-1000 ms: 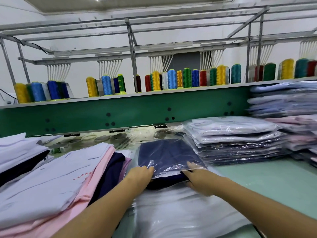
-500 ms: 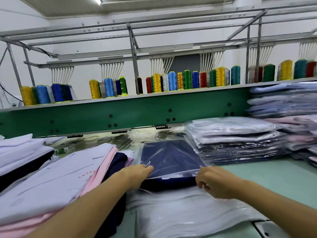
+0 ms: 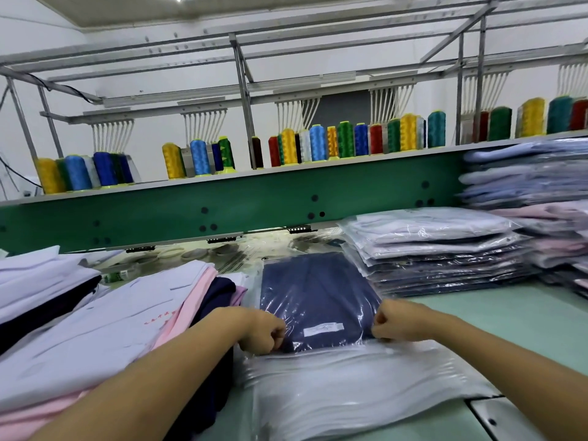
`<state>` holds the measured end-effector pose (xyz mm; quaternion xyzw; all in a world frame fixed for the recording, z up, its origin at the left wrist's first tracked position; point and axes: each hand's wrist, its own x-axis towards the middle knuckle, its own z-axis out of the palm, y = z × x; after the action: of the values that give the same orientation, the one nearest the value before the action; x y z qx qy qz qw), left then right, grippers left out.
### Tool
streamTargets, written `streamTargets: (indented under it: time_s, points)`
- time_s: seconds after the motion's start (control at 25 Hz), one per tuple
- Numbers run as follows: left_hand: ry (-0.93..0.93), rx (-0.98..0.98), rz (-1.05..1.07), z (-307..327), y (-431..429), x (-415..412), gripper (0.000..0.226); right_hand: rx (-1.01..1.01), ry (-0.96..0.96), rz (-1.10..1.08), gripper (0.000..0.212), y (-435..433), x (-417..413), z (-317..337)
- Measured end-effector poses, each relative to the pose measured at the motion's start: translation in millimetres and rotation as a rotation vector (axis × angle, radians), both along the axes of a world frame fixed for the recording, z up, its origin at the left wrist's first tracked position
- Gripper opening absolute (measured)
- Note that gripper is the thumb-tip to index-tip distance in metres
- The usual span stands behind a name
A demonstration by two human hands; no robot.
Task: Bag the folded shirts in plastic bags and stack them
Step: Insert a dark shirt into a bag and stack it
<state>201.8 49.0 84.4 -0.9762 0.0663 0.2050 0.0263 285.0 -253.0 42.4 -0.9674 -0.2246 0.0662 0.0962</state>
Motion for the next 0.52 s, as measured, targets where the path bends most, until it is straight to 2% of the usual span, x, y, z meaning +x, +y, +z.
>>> streamTargets:
  time_s: [0.12, 0.28, 0.4, 0.52]
  points:
    - [-0.128, 0.126, 0.008, 1, -5, 13, 0.023, 0.043, 0.091, 0.009, 0.032, 8, 7, 17]
    - [-0.304, 0.262, 0.141, -1, -13, 43, 0.024, 0.149, -0.225, -0.159, 0.018, 36, 29, 22]
    - [-0.483, 0.109, 0.247, -4, -19, 78, 0.036, 0.320, -0.326, -0.176, 0.011, 69, 57, 20]
    - [-0.584, -0.034, 0.313, -12, -24, 122, 0.050, 0.337, -0.353, -0.083, 0.032, 104, 93, 11]
